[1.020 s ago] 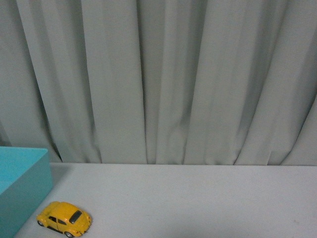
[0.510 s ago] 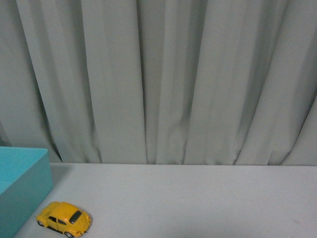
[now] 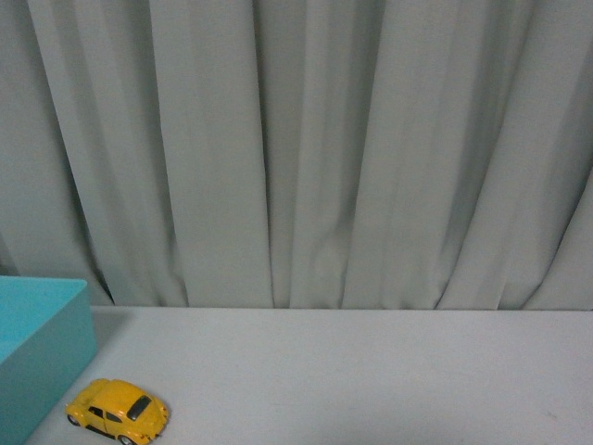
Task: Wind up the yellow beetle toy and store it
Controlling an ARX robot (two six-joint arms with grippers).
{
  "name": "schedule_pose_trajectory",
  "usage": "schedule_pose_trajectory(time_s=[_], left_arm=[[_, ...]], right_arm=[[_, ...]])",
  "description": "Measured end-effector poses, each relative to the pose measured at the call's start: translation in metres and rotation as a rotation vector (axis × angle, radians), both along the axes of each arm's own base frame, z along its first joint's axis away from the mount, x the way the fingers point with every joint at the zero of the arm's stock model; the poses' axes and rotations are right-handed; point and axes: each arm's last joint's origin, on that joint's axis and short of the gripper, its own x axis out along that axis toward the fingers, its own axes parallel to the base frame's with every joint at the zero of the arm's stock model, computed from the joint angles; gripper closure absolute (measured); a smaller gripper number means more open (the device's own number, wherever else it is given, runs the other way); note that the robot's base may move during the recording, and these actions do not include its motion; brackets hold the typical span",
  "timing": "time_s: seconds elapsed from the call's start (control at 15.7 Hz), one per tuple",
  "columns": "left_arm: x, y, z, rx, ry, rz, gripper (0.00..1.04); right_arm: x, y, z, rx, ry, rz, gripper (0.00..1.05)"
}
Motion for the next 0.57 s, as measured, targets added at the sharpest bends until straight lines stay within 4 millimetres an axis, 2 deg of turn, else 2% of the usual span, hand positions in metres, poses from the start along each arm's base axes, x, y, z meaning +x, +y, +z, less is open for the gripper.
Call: schedule_pose_trajectory(time_s=[0.51,0.57], left_arm=[[0.0000,0.0000,-0.0001,-0.001,0.002,0.000,0.07],[-0.0004,-0.0022,-0.0010,-0.113,0.239,0.079,0.07]], right_arm=[[0.0000,0.0000,0.0000,0.000,0.000,0.000,0.07],[0.0000,0.0000,0.0000,0.001,0.000,-0.001,0.07]])
